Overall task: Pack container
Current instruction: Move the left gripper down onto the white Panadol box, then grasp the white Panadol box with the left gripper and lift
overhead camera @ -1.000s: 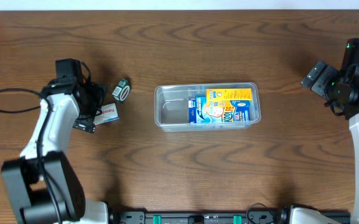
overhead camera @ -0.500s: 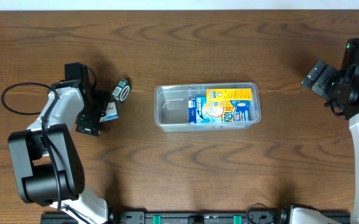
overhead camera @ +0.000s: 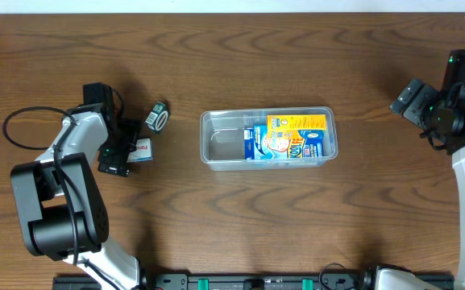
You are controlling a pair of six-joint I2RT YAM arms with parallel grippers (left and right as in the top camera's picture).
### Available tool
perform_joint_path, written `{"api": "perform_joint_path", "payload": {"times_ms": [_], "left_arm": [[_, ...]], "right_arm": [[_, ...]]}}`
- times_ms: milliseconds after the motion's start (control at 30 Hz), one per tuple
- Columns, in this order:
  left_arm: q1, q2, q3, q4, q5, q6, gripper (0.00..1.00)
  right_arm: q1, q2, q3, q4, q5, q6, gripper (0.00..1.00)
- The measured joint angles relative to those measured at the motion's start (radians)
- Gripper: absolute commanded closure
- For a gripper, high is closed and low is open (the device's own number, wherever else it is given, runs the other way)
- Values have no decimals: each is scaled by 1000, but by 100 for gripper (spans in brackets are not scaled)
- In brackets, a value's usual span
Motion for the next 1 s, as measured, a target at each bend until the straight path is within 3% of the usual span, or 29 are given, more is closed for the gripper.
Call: {"api": "perform_joint_path", "payload": {"times_ms": [67, 167, 300, 667, 1000], "left_arm": [[0, 0, 0, 0, 0, 2, 4], [1, 0, 0, -2, 1, 25, 26], [1, 0, 0, -11, 0, 55, 40], [1, 0, 0, -15, 15, 149, 41], [1, -3, 0, -12, 96, 355, 42]], "right_arm": [[0, 0, 0, 0, 0, 0, 1], [0, 0, 0, 0, 0, 0, 1], [0, 0, 0, 0, 0, 0, 1], [0, 0, 0, 0, 0, 0, 1], [0, 0, 0, 0, 0, 0, 1]]}}
